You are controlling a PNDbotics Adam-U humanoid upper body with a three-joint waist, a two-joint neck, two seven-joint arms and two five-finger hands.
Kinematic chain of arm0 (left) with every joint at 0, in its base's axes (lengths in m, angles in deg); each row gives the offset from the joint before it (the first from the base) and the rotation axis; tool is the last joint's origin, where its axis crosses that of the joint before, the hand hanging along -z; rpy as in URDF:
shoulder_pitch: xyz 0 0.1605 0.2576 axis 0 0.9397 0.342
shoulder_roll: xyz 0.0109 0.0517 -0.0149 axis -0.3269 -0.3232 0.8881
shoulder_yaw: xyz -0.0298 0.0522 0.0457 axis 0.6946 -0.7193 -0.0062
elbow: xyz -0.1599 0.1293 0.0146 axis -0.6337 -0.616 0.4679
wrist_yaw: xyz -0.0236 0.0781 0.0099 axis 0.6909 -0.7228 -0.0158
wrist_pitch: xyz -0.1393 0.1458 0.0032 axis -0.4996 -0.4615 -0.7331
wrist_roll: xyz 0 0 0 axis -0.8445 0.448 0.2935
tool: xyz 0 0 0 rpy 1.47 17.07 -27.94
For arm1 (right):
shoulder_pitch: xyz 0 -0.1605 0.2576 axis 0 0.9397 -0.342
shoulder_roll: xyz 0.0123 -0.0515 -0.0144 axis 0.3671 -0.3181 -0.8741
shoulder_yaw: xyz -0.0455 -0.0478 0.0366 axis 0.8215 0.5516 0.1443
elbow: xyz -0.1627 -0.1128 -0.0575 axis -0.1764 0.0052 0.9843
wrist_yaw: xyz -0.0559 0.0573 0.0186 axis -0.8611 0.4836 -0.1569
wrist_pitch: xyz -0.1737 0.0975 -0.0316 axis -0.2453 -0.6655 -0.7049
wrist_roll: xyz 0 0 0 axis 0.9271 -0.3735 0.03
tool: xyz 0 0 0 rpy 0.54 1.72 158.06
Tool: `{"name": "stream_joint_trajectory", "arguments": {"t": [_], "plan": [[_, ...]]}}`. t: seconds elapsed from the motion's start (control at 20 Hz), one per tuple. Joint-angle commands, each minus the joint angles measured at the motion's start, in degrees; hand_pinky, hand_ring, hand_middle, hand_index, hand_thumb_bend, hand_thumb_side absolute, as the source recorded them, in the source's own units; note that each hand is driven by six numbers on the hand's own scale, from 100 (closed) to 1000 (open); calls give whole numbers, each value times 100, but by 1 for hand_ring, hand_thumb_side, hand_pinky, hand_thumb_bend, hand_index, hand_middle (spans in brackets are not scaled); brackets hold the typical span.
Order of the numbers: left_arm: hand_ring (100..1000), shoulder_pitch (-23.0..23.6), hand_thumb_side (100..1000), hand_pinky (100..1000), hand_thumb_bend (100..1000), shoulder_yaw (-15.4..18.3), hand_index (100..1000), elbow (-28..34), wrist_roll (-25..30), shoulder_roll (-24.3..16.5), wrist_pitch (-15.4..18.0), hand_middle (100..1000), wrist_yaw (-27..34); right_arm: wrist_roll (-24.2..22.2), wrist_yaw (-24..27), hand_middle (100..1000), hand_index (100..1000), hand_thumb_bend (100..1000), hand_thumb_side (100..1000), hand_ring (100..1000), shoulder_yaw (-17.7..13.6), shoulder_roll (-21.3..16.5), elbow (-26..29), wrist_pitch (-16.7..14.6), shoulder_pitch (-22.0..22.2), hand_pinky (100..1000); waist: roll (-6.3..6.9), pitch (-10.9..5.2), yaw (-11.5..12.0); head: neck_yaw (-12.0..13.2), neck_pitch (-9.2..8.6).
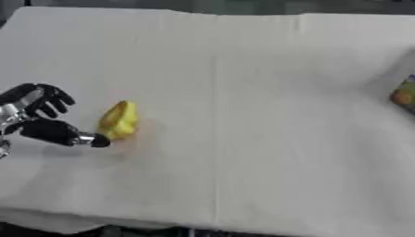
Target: Pick up the objects with one hand, pass them to the other hand, and then place them into the box on the other side of the table.
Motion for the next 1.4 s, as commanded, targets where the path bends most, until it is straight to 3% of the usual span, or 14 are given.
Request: {"name": "stream_joint_trajectory", "arguments": {"t": [0.05, 0.55, 1.2, 1.4], "plan": [[710, -165, 362, 733, 982, 42, 753, 66, -216, -28, 3, 636, -62, 4, 20, 768, 942, 100, 491, 969, -22, -141, 60, 21, -39, 814, 78, -104, 3, 19, -56], [676, -385, 271, 705, 915, -77, 715, 66, -556, 496, 3, 598, -966, -5, 26, 764, 950, 100, 500, 965, -28, -130, 63, 55, 0, 814, 162, -98, 61, -52, -73], [710, -500, 139, 738, 799, -540, 733, -547, 323, 708, 3, 625, -1784, -14, 17, 762, 949, 100, 505, 963, -21, -105, 44, 89, 27, 814, 182, -108, 58, 140, -48], [704, -542, 168, 731, 811, -600, 726, -792, 452, 797, 3, 618, -1877, -5, 15, 760, 948, 100, 503, 962, -17, -103, 37, 99, 26, 813, 172, -110, 59, 149, -47]]}}
